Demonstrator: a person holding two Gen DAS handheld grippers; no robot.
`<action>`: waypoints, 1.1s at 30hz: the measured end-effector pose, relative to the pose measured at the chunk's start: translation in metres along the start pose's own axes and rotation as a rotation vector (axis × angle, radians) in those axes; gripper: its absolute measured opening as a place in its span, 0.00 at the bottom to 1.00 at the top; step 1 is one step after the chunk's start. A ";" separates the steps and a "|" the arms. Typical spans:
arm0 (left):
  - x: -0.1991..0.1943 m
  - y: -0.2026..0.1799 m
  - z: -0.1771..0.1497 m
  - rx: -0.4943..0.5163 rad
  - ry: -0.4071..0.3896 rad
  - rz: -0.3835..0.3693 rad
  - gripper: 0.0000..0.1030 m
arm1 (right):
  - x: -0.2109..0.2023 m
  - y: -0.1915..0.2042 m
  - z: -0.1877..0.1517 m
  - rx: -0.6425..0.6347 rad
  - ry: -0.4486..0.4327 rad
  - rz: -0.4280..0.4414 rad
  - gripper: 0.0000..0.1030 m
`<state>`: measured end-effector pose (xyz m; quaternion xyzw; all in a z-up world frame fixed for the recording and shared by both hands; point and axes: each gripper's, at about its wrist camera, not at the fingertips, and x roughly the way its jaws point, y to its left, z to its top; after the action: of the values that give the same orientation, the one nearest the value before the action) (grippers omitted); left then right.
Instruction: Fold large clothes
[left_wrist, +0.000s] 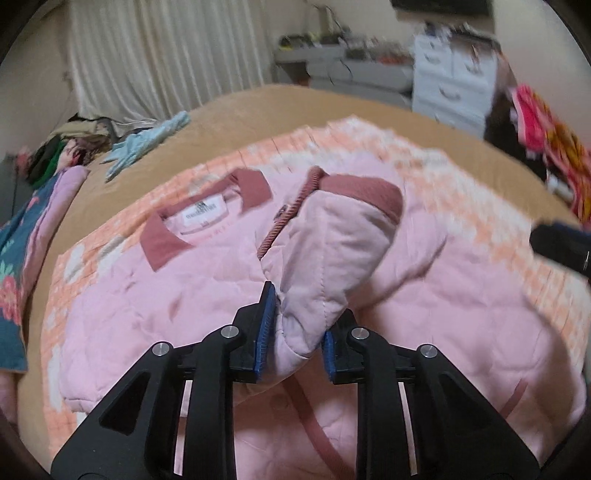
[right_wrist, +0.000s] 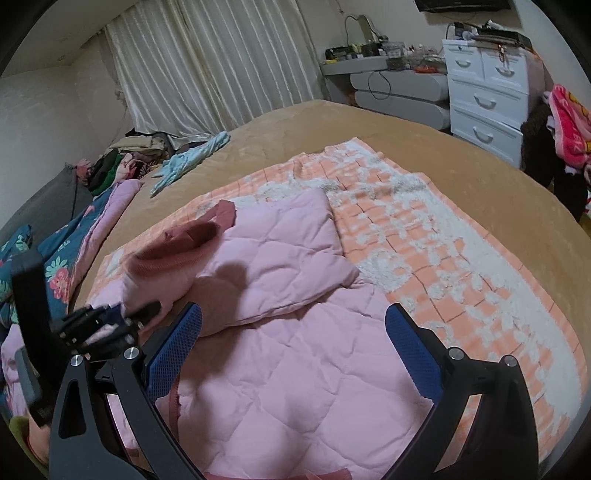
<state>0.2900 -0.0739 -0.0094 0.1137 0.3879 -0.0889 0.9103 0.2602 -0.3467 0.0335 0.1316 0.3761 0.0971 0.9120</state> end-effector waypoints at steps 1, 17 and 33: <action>0.004 -0.004 -0.002 0.014 0.019 -0.013 0.25 | 0.002 -0.002 -0.001 0.004 0.003 0.000 0.96; -0.017 0.033 -0.035 -0.060 0.092 -0.141 0.89 | 0.042 0.003 -0.017 0.018 0.119 0.028 0.96; -0.048 0.184 -0.046 -0.354 0.027 0.059 0.91 | 0.112 0.063 -0.042 0.103 0.289 0.219 0.96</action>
<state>0.2718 0.1183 0.0203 -0.0360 0.4061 0.0089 0.9131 0.3041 -0.2488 -0.0493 0.2030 0.4911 0.1945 0.8245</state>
